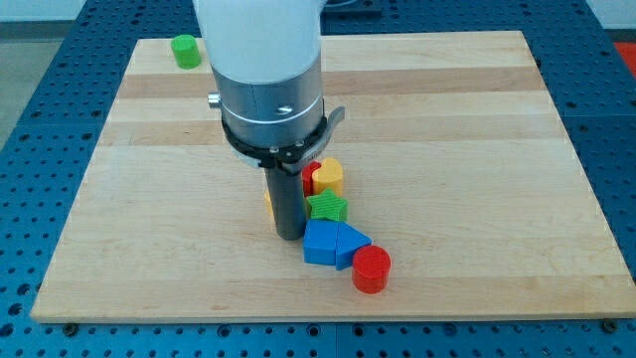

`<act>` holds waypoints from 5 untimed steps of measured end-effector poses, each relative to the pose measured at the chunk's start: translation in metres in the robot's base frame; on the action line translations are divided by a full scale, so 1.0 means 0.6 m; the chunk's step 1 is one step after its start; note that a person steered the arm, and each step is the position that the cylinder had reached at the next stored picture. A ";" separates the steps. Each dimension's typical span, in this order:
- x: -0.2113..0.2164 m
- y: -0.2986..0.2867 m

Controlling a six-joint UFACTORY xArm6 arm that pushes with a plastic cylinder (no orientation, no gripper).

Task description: Move the yellow hexagon towards center

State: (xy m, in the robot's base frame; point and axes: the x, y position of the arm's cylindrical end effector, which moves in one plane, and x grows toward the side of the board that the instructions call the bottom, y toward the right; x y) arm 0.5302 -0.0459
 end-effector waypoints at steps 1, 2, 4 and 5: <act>-0.017 -0.002; -0.035 -0.014; -0.054 -0.102; -0.075 -0.105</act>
